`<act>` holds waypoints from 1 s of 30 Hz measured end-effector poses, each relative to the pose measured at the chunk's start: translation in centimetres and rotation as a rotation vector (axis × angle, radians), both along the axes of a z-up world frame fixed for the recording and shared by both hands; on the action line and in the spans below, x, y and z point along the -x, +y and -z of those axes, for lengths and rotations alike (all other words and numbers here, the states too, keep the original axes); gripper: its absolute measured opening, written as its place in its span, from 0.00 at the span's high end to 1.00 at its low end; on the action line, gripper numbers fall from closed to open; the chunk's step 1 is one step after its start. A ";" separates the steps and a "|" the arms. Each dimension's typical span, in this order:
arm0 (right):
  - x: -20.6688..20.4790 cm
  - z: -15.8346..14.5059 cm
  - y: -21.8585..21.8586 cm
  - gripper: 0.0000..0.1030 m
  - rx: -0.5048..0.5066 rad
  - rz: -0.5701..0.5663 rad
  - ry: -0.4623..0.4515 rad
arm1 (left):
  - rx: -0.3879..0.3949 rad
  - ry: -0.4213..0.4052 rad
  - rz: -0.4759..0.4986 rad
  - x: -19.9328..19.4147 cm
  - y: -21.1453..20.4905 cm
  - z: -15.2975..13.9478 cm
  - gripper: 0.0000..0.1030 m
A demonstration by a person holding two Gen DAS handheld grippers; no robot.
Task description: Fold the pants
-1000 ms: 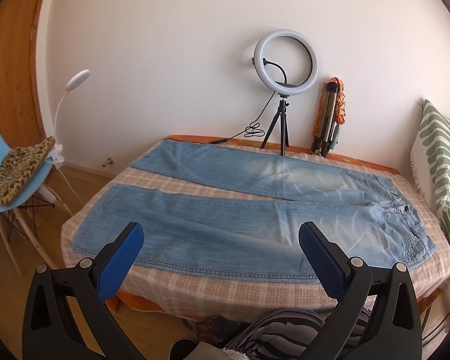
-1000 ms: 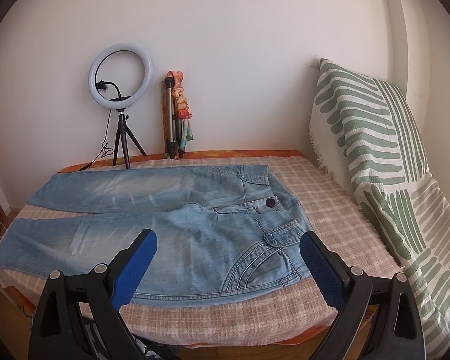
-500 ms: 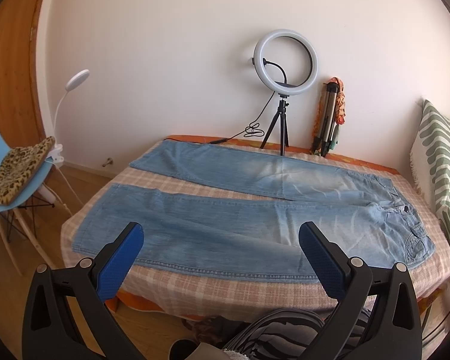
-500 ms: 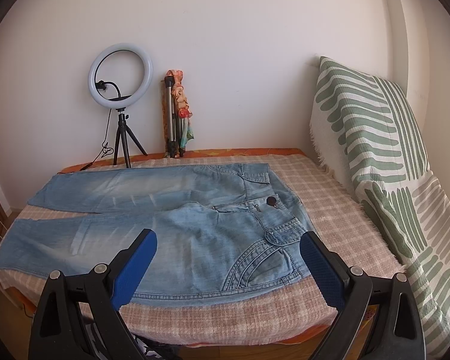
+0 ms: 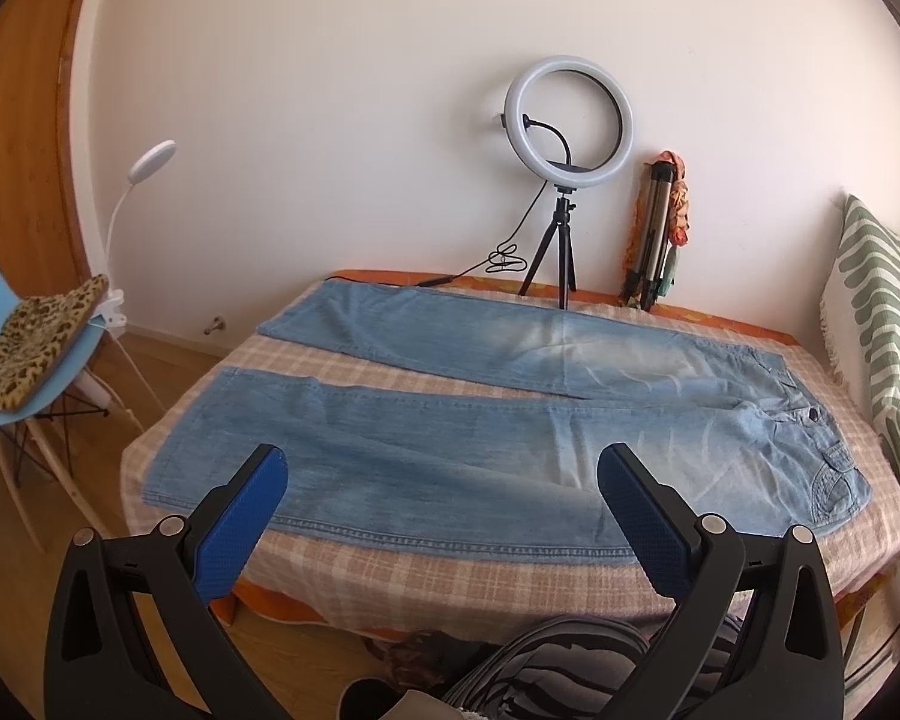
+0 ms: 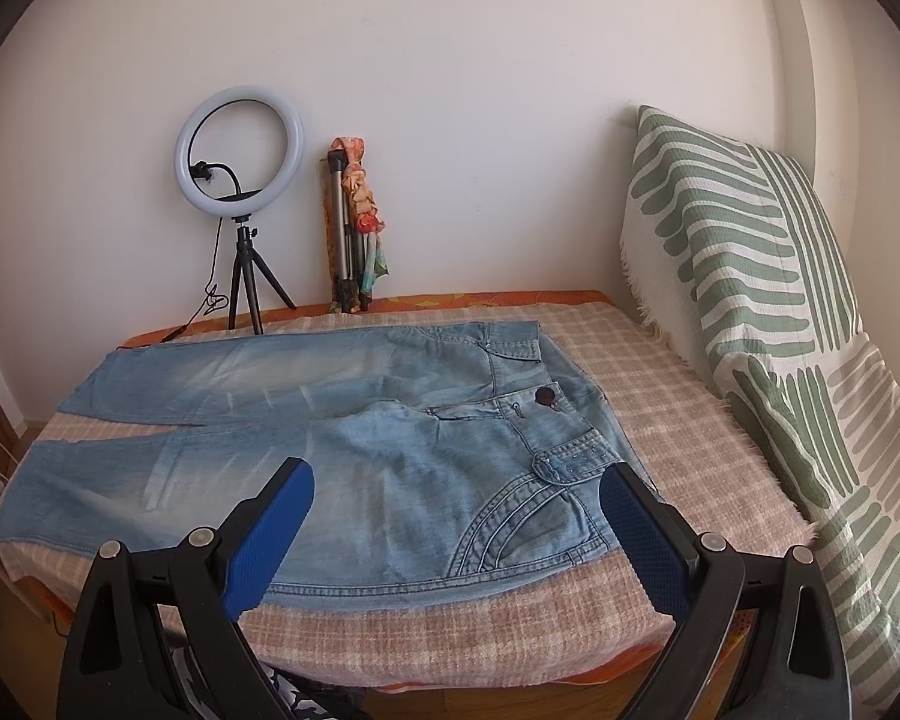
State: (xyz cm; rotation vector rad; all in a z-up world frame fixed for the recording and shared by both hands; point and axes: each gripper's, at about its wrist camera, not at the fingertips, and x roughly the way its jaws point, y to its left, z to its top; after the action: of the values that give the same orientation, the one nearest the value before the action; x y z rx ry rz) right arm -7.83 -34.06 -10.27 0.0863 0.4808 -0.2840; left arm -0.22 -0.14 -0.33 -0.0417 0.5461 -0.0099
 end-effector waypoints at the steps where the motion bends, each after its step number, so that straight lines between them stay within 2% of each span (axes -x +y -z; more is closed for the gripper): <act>1: 0.0 0.1 0.0 0.05 -0.001 0.000 0.001 | 0.000 0.000 0.001 0.0 0.0 0.0 0.00; 13: -0.1 0.5 -0.6 0.05 -0.015 -0.031 -0.007 | -0.022 0.026 -0.016 -0.6 0.8 0.9 0.00; 20: -0.7 1.4 0.0 0.06 0.072 -0.125 -0.023 | -0.053 0.039 -0.055 -1.1 3.3 1.9 0.02; 24: -1.3 2.5 0.9 0.07 0.146 -0.223 -0.004 | -0.029 0.061 -0.046 -1.7 5.4 3.0 0.17; 28: -2.3 4.2 2.3 0.18 0.221 -0.360 0.046 | 0.010 0.110 -0.067 -2.7 7.8 4.4 0.29; 30: -2.9 5.3 2.9 0.20 0.242 -0.422 0.081 | 0.021 0.137 -0.078 -3.0 9.0 5.1 0.34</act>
State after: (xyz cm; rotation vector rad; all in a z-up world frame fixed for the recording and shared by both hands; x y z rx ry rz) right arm -4.91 -31.14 -15.52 -0.2614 0.5294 0.0707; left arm 2.80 8.81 -5.40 -0.0841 0.6810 0.0638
